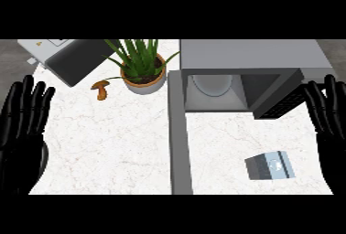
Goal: Pick up the milk, place it into the microwave and close the microwave
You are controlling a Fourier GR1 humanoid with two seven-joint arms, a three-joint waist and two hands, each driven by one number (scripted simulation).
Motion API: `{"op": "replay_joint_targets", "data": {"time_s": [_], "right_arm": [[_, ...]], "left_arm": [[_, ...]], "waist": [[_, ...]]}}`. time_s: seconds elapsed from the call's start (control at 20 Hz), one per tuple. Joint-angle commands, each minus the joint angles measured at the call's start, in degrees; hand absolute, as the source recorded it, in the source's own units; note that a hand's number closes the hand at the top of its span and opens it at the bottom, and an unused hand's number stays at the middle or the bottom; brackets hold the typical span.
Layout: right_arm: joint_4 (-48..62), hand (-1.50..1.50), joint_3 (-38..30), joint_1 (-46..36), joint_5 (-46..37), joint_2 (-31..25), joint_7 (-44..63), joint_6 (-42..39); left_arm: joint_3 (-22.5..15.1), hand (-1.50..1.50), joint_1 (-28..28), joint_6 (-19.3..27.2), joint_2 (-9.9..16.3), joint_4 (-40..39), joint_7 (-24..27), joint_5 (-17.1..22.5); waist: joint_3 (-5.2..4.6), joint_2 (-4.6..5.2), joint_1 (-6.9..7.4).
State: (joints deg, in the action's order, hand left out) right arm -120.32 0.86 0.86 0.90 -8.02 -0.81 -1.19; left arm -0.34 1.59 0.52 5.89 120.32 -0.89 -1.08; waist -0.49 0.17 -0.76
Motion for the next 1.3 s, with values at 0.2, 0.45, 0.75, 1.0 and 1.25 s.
{"op": "replay_joint_targets", "data": {"time_s": [0.2, 0.45, 0.75, 1.0, 1.25], "right_arm": [[-16.0, -1.50, -1.8, 12.3, -6.6, 0.4, 6.2, 4.6], [-22.4, -1.50, 2.6, 20.5, -2.7, 3.1, 6.9, 1.9], [-26.4, -1.50, 8.4, 22.6, -11.2, 6.1, 11.6, 6.4], [-22.4, -1.50, 8.7, 25.9, -12.9, 5.5, 6.3, 6.4], [-14.3, -1.50, 8.5, 27.2, -14.1, 7.7, 0.1, 8.9]], "left_arm": [[9.1, -1.50, -1.8, -6.1, 5.9, -0.5, -0.7, 9.4], [9.1, -1.50, 2.0, -7.4, 1.5, 2.6, -6.5, 22.4], [15.5, -1.50, 13.3, -14.0, 4.1, 10.6, -7.5, 31.6], [17.1, -1.50, 16.0, -14.4, 4.0, 14.7, -10.3, 33.4], [21.8, -1.50, 17.9, -17.0, 4.4, 15.4, -10.4, 38.6]], "waist": [[0.43, -0.44, -0.09], [0.48, -0.47, 0.28], [0.42, -0.41, 1.05], [0.47, -0.38, 0.84], [0.49, -0.33, 0.86]]}}
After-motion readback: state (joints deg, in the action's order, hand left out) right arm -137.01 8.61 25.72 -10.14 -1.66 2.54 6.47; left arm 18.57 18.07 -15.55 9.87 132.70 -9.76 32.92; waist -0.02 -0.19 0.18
